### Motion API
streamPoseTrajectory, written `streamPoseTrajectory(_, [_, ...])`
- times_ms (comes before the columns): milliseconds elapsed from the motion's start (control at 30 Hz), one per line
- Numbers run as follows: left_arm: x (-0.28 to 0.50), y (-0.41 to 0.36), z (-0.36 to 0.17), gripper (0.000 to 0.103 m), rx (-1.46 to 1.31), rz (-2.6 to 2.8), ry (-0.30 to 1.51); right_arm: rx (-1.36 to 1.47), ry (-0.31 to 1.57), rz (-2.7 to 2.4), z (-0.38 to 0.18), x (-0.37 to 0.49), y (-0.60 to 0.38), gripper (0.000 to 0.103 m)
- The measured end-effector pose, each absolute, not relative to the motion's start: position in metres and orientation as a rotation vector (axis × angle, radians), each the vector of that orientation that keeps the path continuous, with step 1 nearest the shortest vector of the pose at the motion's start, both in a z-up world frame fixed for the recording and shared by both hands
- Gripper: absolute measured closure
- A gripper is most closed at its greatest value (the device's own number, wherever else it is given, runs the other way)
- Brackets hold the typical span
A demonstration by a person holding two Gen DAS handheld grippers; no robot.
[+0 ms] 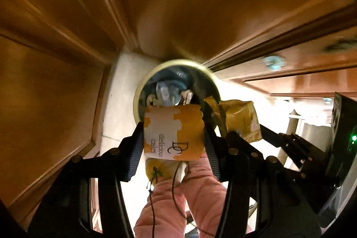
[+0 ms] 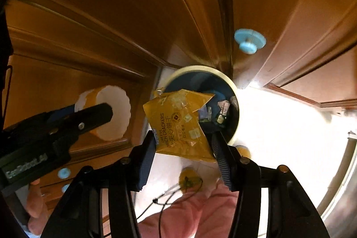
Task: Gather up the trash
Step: 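Open both tools to drop the cup and packet into the bin, then raise both open tools back toward the counter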
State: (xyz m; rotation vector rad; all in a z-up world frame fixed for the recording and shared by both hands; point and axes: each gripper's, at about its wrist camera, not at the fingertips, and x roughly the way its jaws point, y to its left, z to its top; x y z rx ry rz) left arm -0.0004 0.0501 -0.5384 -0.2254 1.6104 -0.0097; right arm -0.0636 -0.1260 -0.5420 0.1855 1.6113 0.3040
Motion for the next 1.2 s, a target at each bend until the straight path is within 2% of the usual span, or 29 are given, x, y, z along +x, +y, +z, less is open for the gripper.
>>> streamPoseTrajectory(100, [0.0,0.055,-0.565,0.05,-0.23,0.013,1.647,0.181,1.641,0.301,-0.577,-0.057,-0.122,0.04])
streamPoseTrajectory(167, [0.0,0.057,-0.575,0.044,-0.238,0.014,1.661,0.184,1.657,0.297,-0.591,-0.056,-0.122,0.033])
streamPoseTrajectory(233, [-0.001,0.059,-0.58,0.032,-0.23,0.019,1.664,0.181,1.666,0.294,-0.6,-0.054,-0.12,0.033])
streamPoseTrajectory(633, [-0.001,0.053,-0.554,0.031,-0.201,0.006,1.645,0.185,1.679,0.309,-0.591,-0.054,-0.125,0.033])
streamPoseTrajectory(900, [-0.005,0.038,-0.493,0.031,-0.177,-0.016,1.616,0.22,1.662,0.29,-0.541,-0.057,-0.133,0.033])
streamPoseTrajectory(1200, [-0.019,0.024,-0.364,0.031,-0.169,-0.056,1.541,0.266,1.614,0.255,-0.426,-0.059,-0.154,0.033])
